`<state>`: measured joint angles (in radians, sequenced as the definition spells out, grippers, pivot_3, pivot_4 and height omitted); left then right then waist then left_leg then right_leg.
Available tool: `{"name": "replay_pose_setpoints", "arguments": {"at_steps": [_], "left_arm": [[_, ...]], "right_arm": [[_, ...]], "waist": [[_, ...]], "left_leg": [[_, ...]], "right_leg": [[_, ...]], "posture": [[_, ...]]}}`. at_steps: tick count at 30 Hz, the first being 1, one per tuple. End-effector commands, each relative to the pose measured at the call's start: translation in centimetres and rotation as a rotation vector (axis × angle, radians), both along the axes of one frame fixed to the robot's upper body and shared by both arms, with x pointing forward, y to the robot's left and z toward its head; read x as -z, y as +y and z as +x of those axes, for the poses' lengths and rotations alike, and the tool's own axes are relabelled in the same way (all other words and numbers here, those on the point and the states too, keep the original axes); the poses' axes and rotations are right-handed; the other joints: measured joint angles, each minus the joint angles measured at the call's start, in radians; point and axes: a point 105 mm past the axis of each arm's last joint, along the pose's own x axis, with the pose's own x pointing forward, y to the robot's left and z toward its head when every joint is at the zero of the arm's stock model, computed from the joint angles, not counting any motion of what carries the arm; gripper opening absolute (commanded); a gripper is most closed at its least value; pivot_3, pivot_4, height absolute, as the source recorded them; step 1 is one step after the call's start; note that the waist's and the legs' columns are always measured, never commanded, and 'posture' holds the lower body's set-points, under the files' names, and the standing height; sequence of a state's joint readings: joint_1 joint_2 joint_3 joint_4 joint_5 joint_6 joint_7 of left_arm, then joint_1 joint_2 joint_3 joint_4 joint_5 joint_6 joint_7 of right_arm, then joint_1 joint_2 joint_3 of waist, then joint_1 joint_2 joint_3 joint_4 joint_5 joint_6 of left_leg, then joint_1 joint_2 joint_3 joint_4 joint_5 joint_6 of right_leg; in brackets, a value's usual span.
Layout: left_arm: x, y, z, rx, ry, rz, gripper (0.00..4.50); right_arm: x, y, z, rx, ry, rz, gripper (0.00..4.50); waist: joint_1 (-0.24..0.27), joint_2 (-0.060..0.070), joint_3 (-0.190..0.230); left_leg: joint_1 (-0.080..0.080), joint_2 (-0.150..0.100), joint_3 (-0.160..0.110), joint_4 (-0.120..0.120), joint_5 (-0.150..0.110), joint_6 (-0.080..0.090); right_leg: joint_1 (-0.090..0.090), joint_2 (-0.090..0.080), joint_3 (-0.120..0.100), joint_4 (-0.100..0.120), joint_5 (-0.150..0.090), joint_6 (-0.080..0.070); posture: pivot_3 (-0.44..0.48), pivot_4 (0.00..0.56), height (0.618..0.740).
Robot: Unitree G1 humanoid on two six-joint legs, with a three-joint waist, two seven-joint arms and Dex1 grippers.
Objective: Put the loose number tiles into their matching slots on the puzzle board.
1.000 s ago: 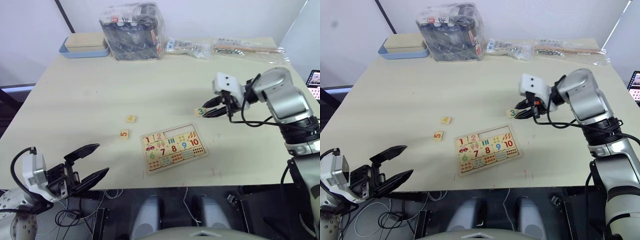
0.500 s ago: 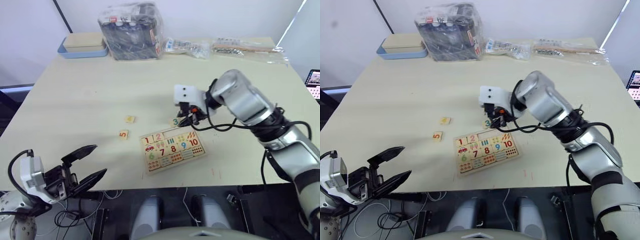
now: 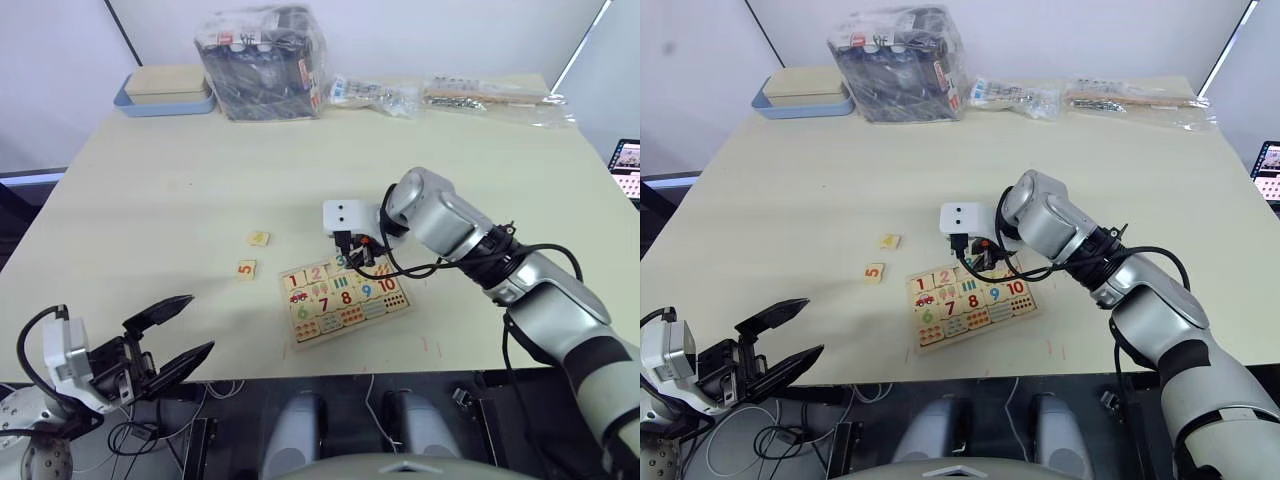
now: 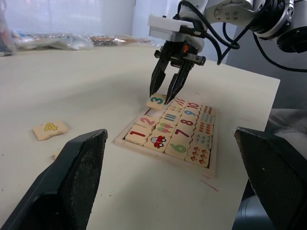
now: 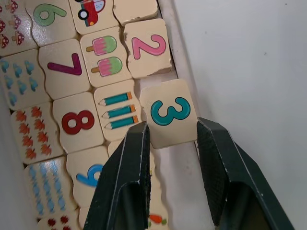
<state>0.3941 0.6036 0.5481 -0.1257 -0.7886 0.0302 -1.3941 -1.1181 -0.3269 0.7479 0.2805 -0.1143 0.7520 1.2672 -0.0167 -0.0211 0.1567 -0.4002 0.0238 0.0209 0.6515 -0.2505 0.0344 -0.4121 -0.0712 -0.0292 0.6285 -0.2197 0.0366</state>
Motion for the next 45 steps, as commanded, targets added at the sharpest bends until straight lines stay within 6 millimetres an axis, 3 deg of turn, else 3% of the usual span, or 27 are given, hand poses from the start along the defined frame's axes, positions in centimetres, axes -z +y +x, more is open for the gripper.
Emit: {"name": "replay_pose_setpoints", "arguments": {"at_steps": [1, 45], "left_arm": [[-0.8, 0.0, 0.0, 0.001, -0.041, 0.018, 4.5], [-0.8, -0.3, -0.1, -0.003, -0.044, 0.014, 4.5]], "right_arm": [[-1.1, 0.6, 0.3, -0.028, -0.048, 0.005, 0.85], [0.1, 1.5, -0.2, -0.147, -0.061, -0.038, 0.85]], "waist": [[0.0, 0.0, 0.0], [-0.001, 0.001, 0.0]], "left_leg": [[0.0, 0.0, 0.0, 0.0, 0.0, 0.0], [0.0, 0.0, 0.0, 0.0, 0.0, 0.0]], "right_leg": [[0.0, 0.0, 0.0, 0.0, 0.0, 0.0], [0.0, 0.0, 0.0, 0.0, 0.0, 0.0]], "posture": [[0.0, 0.15, 0.74], [0.0, 0.15, 0.74]]}}
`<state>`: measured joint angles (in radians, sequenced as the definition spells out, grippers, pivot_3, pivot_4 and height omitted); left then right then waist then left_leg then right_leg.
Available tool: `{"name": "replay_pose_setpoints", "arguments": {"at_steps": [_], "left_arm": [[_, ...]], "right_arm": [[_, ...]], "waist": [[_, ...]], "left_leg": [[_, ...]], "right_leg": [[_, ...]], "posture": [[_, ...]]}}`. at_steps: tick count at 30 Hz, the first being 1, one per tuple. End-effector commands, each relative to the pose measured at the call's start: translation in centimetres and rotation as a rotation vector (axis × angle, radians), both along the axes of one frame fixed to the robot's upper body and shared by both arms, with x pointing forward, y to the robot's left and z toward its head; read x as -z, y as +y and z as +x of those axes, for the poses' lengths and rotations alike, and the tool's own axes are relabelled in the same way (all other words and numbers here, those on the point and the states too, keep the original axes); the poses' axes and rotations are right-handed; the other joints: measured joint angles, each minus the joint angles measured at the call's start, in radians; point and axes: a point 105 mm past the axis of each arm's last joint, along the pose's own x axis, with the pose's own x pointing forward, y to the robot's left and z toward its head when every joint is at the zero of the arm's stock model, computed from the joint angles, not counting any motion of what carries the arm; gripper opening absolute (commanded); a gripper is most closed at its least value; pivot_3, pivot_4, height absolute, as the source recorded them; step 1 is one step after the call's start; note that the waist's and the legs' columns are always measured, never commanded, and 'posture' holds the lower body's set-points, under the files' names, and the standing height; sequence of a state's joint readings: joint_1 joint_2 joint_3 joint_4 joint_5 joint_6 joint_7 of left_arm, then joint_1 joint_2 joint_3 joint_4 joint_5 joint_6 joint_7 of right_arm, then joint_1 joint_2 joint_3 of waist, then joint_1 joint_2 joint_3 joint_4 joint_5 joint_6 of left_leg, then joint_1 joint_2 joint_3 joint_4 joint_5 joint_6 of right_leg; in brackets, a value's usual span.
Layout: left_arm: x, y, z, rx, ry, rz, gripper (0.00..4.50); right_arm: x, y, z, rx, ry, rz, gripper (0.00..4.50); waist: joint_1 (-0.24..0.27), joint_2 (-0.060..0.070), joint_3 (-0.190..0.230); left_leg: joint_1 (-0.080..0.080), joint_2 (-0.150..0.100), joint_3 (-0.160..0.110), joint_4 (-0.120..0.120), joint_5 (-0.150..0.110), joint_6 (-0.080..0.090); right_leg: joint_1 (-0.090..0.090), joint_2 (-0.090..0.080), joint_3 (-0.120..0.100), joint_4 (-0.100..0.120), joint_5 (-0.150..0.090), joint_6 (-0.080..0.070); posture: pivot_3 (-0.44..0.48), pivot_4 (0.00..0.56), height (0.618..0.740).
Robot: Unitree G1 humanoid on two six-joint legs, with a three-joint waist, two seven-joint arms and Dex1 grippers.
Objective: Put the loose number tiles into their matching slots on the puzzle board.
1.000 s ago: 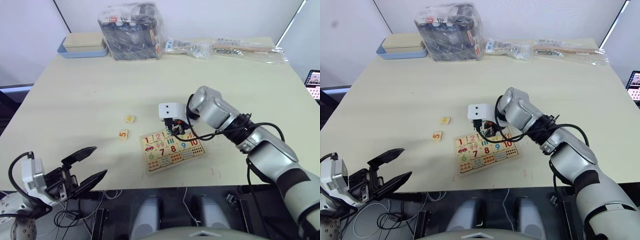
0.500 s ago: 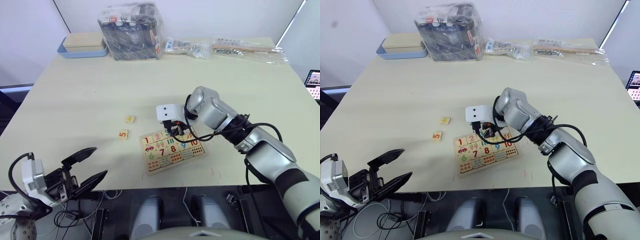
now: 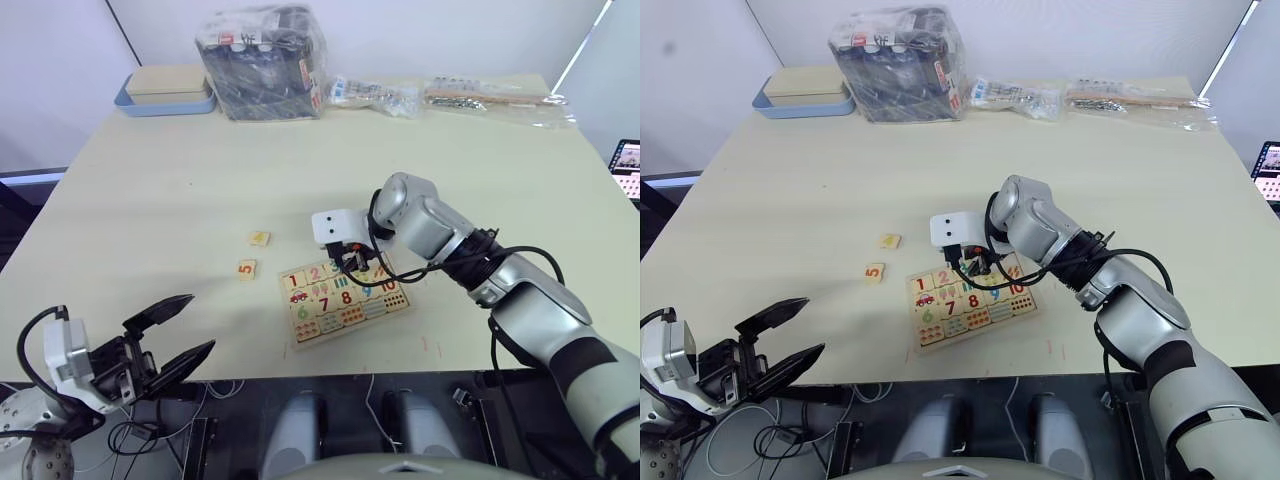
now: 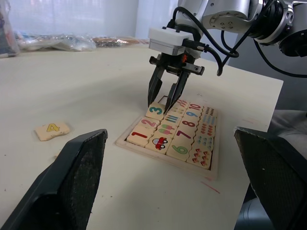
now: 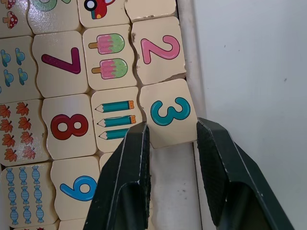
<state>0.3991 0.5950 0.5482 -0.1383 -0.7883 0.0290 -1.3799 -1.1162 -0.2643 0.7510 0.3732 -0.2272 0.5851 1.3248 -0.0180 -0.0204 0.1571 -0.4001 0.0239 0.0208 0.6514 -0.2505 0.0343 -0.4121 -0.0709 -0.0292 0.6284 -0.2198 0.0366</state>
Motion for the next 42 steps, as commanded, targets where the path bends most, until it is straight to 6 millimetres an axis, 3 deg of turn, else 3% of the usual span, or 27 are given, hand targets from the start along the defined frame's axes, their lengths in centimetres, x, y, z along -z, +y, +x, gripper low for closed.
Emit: {"name": "replay_pose_setpoints", "arguments": {"at_steps": [1, 42], "left_arm": [[-0.79, -0.14, -0.13, 0.007, -0.039, 0.017, 4.5], [-0.52, -0.17, -0.43, 0.007, -0.027, 0.017, 4.5]], "right_arm": [[-0.76, 0.51, -0.19, -0.025, -0.014, 0.019, 0.85], [-0.83, 0.92, -0.4, -0.027, -0.01, 0.025, 0.85]], "waist": [[0.0, 0.0, 0.0], [-0.001, 0.001, 0.001]], "left_leg": [[0.0, 0.0, 0.0, 0.0, 0.0, 0.0], [0.0, 0.0, 0.0, 0.0, 0.0, 0.0]], "right_leg": [[0.0, 0.0, 0.0, 0.0, 0.0, 0.0], [0.0, 0.0, 0.0, 0.0, 0.0, 0.0]], "posture": [[0.0, 0.15, 0.74], [0.0, 0.15, 0.74]]}}
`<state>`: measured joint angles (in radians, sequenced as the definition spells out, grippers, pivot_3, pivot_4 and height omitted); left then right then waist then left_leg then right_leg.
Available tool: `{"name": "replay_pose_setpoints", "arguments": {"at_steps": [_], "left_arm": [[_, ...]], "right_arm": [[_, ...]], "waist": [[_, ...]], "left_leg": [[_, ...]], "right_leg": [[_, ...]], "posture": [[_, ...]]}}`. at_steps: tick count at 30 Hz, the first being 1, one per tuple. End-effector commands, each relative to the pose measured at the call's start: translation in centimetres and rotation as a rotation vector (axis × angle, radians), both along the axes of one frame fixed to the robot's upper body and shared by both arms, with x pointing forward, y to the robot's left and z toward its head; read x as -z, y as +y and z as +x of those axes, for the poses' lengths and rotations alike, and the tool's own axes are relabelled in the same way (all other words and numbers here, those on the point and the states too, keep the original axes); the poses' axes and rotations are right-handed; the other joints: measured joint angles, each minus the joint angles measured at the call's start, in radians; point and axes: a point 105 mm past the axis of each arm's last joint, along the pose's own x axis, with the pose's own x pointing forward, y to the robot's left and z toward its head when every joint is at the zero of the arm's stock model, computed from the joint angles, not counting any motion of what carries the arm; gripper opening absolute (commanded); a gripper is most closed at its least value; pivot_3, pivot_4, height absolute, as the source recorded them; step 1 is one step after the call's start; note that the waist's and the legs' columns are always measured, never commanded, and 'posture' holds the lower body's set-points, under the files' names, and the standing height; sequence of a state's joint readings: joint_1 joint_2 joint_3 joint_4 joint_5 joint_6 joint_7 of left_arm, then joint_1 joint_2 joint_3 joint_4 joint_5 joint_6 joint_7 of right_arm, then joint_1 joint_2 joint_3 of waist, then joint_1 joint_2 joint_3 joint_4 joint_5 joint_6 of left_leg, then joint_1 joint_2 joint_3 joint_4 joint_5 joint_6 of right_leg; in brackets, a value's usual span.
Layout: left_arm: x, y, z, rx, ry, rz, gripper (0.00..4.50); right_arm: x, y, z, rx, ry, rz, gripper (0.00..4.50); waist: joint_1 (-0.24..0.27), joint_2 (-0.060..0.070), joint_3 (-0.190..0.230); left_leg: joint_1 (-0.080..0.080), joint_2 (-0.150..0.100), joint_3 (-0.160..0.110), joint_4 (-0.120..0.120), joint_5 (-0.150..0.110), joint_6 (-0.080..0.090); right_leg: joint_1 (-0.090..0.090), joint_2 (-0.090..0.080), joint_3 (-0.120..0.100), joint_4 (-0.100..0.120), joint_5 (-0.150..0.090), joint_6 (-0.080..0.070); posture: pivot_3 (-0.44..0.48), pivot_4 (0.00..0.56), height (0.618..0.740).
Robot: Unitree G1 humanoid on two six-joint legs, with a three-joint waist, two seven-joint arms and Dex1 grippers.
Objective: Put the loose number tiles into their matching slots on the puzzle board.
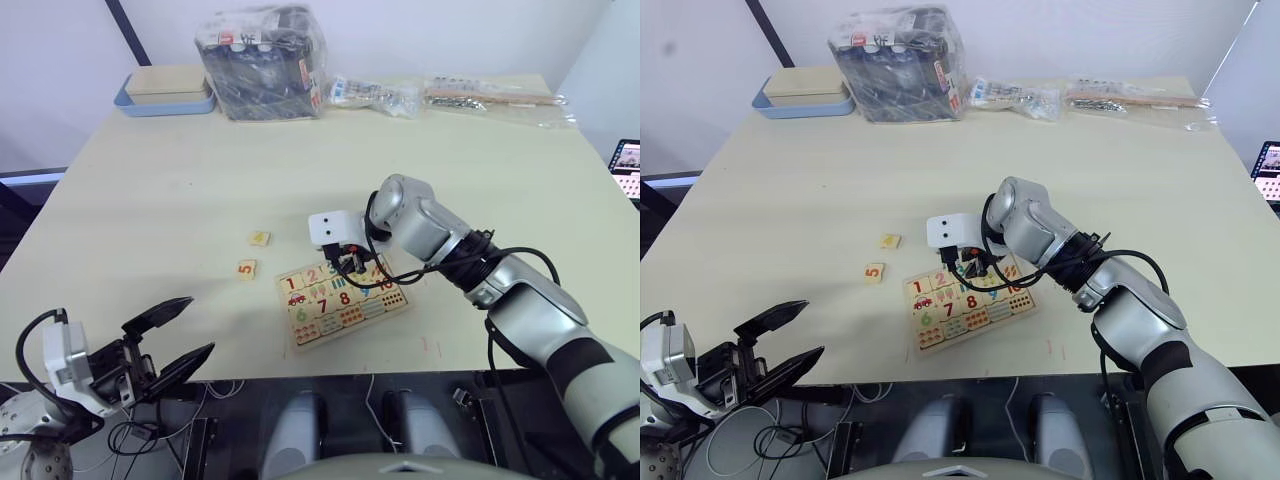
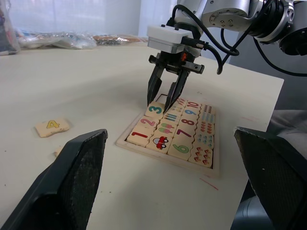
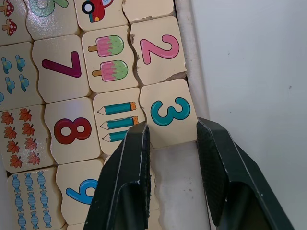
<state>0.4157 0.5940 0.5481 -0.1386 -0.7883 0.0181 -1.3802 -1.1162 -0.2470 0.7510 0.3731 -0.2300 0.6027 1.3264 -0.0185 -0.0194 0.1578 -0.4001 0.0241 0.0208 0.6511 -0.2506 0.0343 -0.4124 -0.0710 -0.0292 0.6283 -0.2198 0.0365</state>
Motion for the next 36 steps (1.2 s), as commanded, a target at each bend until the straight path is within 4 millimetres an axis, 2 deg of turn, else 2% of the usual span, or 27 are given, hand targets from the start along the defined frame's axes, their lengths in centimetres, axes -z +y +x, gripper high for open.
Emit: {"name": "replay_pose_setpoints", "arguments": {"at_steps": [1, 6, 8, 11, 19, 20, 23, 24, 25, 29, 36], "left_arm": [[-0.7, -0.2, -0.1, 0.013, -0.033, 0.013, 4.5], [-0.7, -0.3, -0.2, 0.013, -0.033, 0.013, 4.5], [-0.7, -0.2, -0.2, 0.013, -0.033, 0.013, 4.5], [-0.7, -0.2, -0.2, 0.012, -0.033, 0.013, 4.5], [-0.6, -0.1, -0.3, 0.009, -0.032, 0.012, 4.5], [-0.6, -0.1, -0.2, 0.009, -0.032, 0.011, 4.5], [-0.6, -0.1, -0.2, 0.008, -0.032, 0.011, 4.5], [-0.6, -0.1, -0.2, 0.008, -0.032, 0.011, 4.5], [-0.6, -0.1, -0.2, 0.009, -0.033, 0.011, 4.5], [-0.6, -0.1, -0.1, 0.01, -0.034, 0.012, 4.5], [-0.7, -0.1, 0.0, 0.014, -0.034, 0.014, 4.5]], "right_arm": [[-0.9, 0.5, -0.2, -0.029, -0.02, 0.022, 1.35], [-0.9, 0.5, -0.2, -0.032, -0.021, 0.025, 3.67], [-1.0, 0.5, -0.2, -0.032, -0.023, 0.027, 4.38], [-1.3, 0.7, 0.0, -0.023, -0.029, 0.053, 4.38], [-3.6, 1.3, 0.1, 0.008, 0.072, 0.268, 4.38], [-3.7, 1.2, 0.4, 0.023, 0.078, 0.289, 3.85], [-3.8, 1.2, 1.0, 0.051, 0.089, 0.331, 2.86], [-3.8, 1.3, 1.1, 0.059, 0.091, 0.341, 2.3], [-3.7, 1.3, 1.3, 0.064, 0.09, 0.345, 2.04], [-3.1, 1.3, 2.0, 0.089, 0.077, 0.343, 0.05], [-1.9, 0.8, 2.6, 0.098, 0.053, 0.295, 0.05]], "waist": [[0.0, 0.0, 0.0], [0.0, 0.0, 0.0], [0.0, 0.0, 0.0], [0.0, 0.0, 0.0], [0.001, 0.001, 0.0], [0.001, 0.0, 0.0], [0.001, 0.001, 0.0], [0.0, 0.0, 0.0], [-0.001, 0.0, 0.0], [-0.002, 0.0, 0.0], [-0.002, 0.001, 0.001]], "left_leg": [[0.0, 0.0, 0.0, 0.0, 0.0, 0.0], [0.0, 0.0, 0.0, 0.0, 0.0, 0.0], [0.0, 0.0, 0.0, 0.0, 0.0, 0.0], [0.0, 0.0, 0.0, 0.0, 0.0, 0.0], [0.0, 0.0, 0.0, 0.0, 0.0, 0.0], [0.0, 0.0, 0.0, 0.0, 0.0, 0.0], [0.0, 0.0, 0.0, 0.0, 0.0, 0.0], [0.0, 0.0, 0.0, 0.0, 0.0, 0.0], [0.0, 0.0, 0.0, 0.0, 0.0, 0.0], [0.0, 0.0, 0.0, -0.001, 0.0, 0.0], [0.0, 0.0, 0.0, -0.001, 0.0, 0.0]], "right_leg": [[0.0, 0.0, 0.0, 0.0, 0.0, 0.0], [0.0, 0.0, 0.0, 0.0, 0.0, 0.0], [0.0, 0.0, 0.0, 0.0, 0.0, 0.0], [0.0, 0.0, 0.0, 0.0, 0.0, 0.0], [0.0, 0.0, 0.0, 0.0, 0.0, 0.0], [0.0, 0.0, 0.0, 0.0, 0.0, 0.0], [0.0, 0.0, 0.0, 0.0, 0.0, 0.0], [0.0, 0.0, 0.0, 0.0, 0.0, 0.0], [0.0, 0.0, 0.0, 0.0, 0.0, 0.0], [0.0, 0.0, 0.0, 0.0, 0.0, 0.0], [0.0, 0.0, 0.0, 0.0, 0.0, 0.0]], "posture": [[0.0, 0.15, 0.74], [0.0, 0.15, 0.74], [0.0, 0.15, 0.74], [0.0, 0.15, 0.74], [0.0, 0.15, 0.74], [0.0, 0.15, 0.74], [0.0, 0.15, 0.74], [0.0, 0.15, 0.74], [0.0, 0.15, 0.74], [0.0, 0.15, 0.74], [0.0, 0.15, 0.74]]}}
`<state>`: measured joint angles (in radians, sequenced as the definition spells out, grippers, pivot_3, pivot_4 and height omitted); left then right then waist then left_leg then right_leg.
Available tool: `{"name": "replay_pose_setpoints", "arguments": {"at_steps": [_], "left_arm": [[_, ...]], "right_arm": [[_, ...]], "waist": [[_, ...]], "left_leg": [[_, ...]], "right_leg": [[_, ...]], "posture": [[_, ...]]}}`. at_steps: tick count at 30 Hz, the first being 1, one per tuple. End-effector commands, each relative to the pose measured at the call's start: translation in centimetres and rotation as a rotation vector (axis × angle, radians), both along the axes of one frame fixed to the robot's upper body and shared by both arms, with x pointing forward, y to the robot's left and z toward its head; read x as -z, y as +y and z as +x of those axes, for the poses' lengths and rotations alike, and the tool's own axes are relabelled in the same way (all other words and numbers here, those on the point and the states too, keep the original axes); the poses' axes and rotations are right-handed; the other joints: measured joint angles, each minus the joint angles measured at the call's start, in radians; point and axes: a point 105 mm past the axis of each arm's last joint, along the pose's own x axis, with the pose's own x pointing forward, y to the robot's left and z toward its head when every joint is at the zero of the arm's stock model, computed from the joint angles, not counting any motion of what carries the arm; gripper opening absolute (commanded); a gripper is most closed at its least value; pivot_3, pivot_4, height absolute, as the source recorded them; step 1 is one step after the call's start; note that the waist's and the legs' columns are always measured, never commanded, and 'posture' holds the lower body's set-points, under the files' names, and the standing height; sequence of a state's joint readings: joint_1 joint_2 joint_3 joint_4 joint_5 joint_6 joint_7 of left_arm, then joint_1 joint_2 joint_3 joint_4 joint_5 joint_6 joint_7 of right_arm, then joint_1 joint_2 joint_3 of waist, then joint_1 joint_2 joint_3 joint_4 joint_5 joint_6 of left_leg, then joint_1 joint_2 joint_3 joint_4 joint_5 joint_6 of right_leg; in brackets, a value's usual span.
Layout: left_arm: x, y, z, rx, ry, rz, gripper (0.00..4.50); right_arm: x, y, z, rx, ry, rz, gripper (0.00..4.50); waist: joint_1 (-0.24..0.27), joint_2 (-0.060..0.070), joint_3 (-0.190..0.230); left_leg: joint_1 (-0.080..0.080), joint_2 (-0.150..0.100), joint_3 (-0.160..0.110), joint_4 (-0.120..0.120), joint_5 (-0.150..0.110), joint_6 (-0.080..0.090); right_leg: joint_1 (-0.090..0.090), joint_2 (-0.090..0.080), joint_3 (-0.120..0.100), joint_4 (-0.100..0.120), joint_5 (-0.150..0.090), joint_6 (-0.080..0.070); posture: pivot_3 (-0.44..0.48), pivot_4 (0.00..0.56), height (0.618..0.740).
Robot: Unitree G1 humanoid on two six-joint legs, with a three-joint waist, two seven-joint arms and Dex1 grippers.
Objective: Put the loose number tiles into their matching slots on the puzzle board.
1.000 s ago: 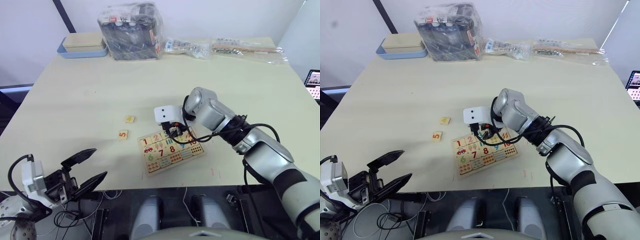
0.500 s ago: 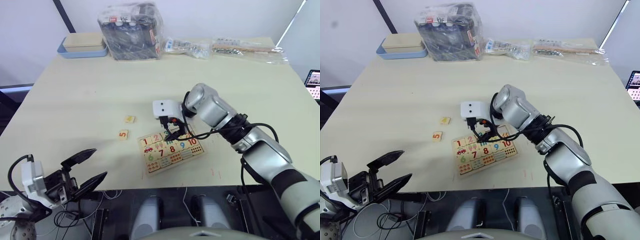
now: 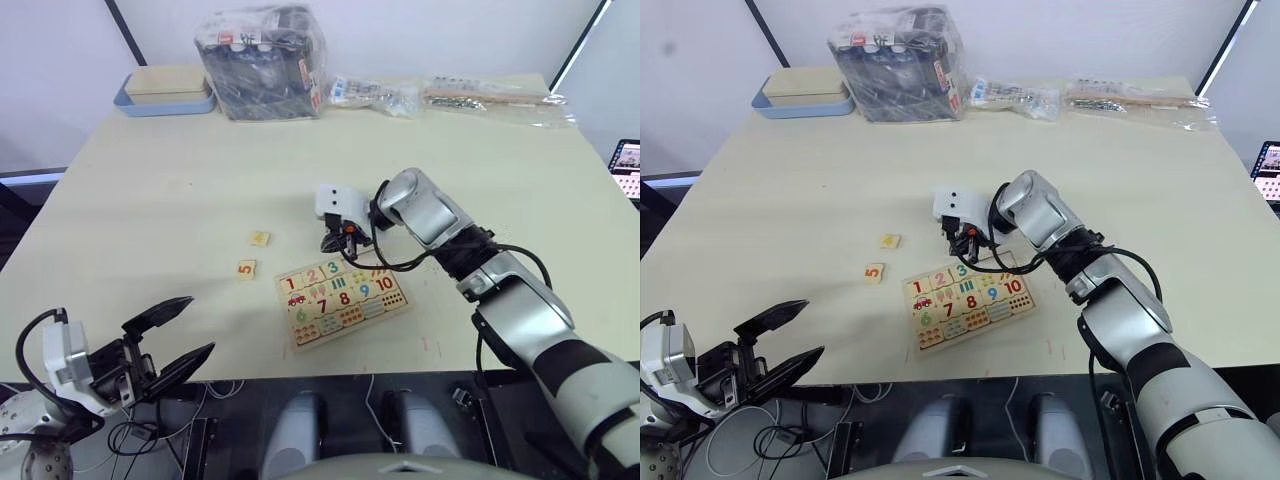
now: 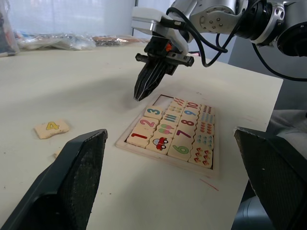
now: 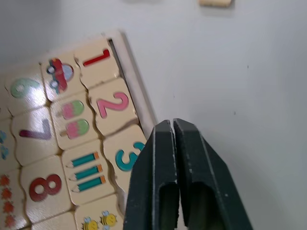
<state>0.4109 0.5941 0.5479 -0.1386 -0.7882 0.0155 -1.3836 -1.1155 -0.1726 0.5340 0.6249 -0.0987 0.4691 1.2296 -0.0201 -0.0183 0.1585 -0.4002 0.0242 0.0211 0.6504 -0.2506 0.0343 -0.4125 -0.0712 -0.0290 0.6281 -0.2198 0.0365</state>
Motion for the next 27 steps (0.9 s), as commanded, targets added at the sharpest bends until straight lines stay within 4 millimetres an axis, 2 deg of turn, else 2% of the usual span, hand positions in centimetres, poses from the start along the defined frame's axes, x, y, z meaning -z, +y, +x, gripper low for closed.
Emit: {"name": "replay_pose_setpoints", "arguments": {"at_steps": [1, 27], "left_arm": [[-0.7, 0.0, -0.1, 0.01, -0.028, 0.013, 4.5], [-0.9, -0.3, 0.2, 0.021, -0.026, 0.018, 4.5]], "right_arm": [[-0.9, 0.2, 0.3, -0.019, -0.054, -0.003, 0.05], [0.4, -0.3, -0.7, -0.07, -0.03, -0.057, 0.05]], "waist": [[0.0, 0.0, 0.0], [-0.001, 0.001, 0.001]], "left_leg": [[0.0, 0.0, 0.0, 0.0, 0.0, 0.0], [0.0, 0.0, 0.0, 0.0, 0.0, 0.0]], "right_leg": [[0.0, 0.0, 0.0, 0.0, 0.0, 0.0], [0.0, 0.0, 0.0, 0.0, 0.0, 0.0]], "posture": [[0.0, 0.15, 0.74], [0.0, 0.15, 0.74]]}}
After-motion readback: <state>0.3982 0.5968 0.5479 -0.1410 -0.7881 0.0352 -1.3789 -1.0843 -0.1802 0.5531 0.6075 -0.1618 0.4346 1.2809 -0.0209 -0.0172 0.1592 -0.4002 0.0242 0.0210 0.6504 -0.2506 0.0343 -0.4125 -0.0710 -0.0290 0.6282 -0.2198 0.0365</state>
